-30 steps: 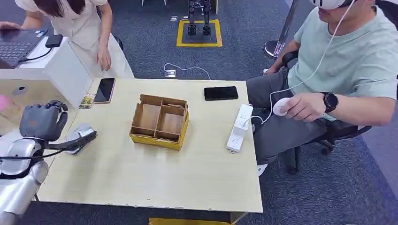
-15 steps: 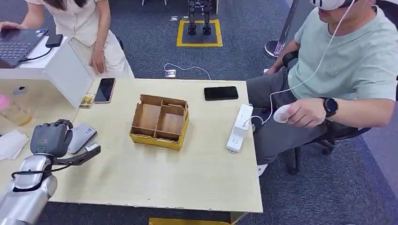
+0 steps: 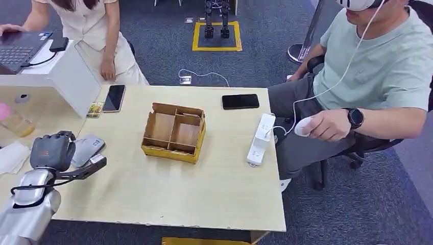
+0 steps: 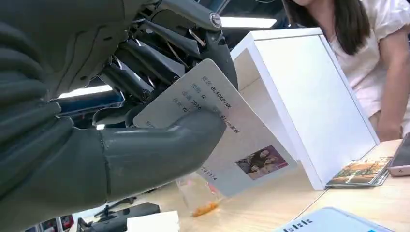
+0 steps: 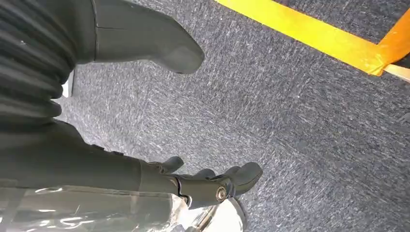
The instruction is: Pass the card to the sensor for recognition and then transmit it.
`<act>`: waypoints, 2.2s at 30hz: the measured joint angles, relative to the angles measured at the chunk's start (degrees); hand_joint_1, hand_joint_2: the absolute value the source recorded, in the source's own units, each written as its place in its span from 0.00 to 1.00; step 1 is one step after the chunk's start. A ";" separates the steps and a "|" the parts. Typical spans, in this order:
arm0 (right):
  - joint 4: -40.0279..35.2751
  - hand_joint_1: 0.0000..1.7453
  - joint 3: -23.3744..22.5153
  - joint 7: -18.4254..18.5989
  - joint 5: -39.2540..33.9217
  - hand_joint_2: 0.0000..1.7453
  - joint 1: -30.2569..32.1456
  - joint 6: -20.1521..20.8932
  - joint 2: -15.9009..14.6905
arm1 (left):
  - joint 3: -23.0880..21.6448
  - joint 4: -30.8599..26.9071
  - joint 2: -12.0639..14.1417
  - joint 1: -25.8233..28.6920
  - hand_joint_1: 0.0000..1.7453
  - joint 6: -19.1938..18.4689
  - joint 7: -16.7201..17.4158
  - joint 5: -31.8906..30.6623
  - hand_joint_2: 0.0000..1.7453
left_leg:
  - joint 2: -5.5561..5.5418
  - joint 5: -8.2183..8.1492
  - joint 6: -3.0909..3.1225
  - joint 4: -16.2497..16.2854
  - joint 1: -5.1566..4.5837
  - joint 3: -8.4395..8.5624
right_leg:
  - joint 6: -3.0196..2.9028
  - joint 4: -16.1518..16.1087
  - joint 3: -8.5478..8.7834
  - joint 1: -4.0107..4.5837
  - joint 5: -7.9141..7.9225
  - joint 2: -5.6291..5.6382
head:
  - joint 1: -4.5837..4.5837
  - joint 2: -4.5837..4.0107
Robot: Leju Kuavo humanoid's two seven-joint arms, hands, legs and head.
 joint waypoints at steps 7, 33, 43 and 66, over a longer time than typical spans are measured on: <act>0.00 0.00 -0.35 -0.02 0.52 1.00 -0.01 -0.02 0.04 | 0.15 2.18 -0.72 -0.12 1.00 0.13 0.55 -1.31 1.00 | 0.00 0.00 0.00 0.00 0.00 -0.01 | 0.00 0.00 -0.01 0.00 0.00 0.00 | 0.00 0.00; 0.00 0.00 -1.49 -0.50 1.01 1.00 -0.01 -0.04 0.17 | 0.22 6.32 -4.31 1.35 1.00 1.77 1.57 -3.17 1.00 | -0.02 0.00 0.00 0.00 0.00 0.00 | 0.00 0.00 0.02 0.00 0.00 -0.04 | 0.02 0.00; 0.00 0.00 -1.70 -0.57 1.07 1.00 -0.01 -0.04 0.26 | 0.22 6.91 -4.50 1.36 1.00 1.90 1.57 -3.17 1.00 | -0.02 0.00 0.00 0.00 -0.01 0.00 | 0.00 0.00 0.02 0.00 0.00 -0.05 | 0.00 0.00; -0.02 0.00 -1.77 -1.09 2.23 1.00 -0.16 0.68 0.37 | 0.67 11.10 -7.89 -1.85 1.00 1.09 3.78 -5.90 1.00 | -0.09 0.01 0.01 0.00 -0.01 0.02 | 0.00 0.00 0.07 0.00 0.00 -0.14 | 0.00 0.00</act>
